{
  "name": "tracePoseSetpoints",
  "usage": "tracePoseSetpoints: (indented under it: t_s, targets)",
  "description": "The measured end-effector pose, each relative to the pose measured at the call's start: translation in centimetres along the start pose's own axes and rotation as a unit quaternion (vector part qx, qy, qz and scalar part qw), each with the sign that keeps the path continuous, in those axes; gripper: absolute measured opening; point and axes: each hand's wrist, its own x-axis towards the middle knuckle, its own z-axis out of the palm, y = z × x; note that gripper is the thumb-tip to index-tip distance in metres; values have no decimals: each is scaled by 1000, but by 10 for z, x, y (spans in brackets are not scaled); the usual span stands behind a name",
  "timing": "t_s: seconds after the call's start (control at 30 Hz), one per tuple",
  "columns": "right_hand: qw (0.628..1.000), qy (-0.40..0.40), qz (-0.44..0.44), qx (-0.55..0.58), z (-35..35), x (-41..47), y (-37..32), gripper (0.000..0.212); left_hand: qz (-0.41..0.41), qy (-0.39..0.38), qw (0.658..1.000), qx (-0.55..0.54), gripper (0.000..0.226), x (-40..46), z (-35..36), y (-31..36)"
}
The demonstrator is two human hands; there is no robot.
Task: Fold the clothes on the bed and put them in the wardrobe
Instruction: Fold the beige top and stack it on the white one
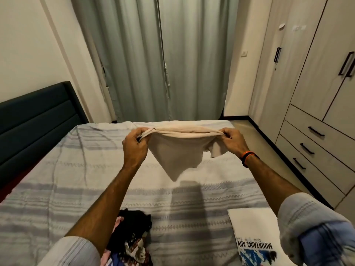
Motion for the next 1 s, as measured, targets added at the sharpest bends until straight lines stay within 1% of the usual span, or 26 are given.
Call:
tracePoseSetpoints:
  t_s: [0.1, 0.23, 0.33, 0.47, 0.57, 0.8, 0.9, 1.0]
  targets:
    - [997, -61, 43, -36, 5, -52, 33, 13, -29, -39, 998, 40, 8, -76, -4, -17]
    - [986, -125, 70, -80, 20, -133, 86, 14, -99, -105, 985, 93, 22, -187, -10, -41]
    - [974, -173, 78, -120, 35, -189, 127, 17, -149, -155, 972, 98, 22, -262, -11, -57]
    - [953, -237, 102, -159, 53, -265, 179, 17, -186, -219, 949, 128, 17, -351, -12, -74]
    - [945, -255, 126, -160, 60, -314, 206, 17, -223, -255, 929, 153, 7, -404, -16, -87]
    - [938, -273, 155, -149, 76, -392, 236, 16, -251, -330, 886, 208, 14, -485, -23, -110]
    - [936, -271, 149, -166, 85, -412, 245, 16, -222, -375, 870, 231, 18, -507, -20, -118]
    - [919, -299, 140, -215, 99, -431, 259, 20, -205, -413, 847, 266, 23, -537, -14, -133]
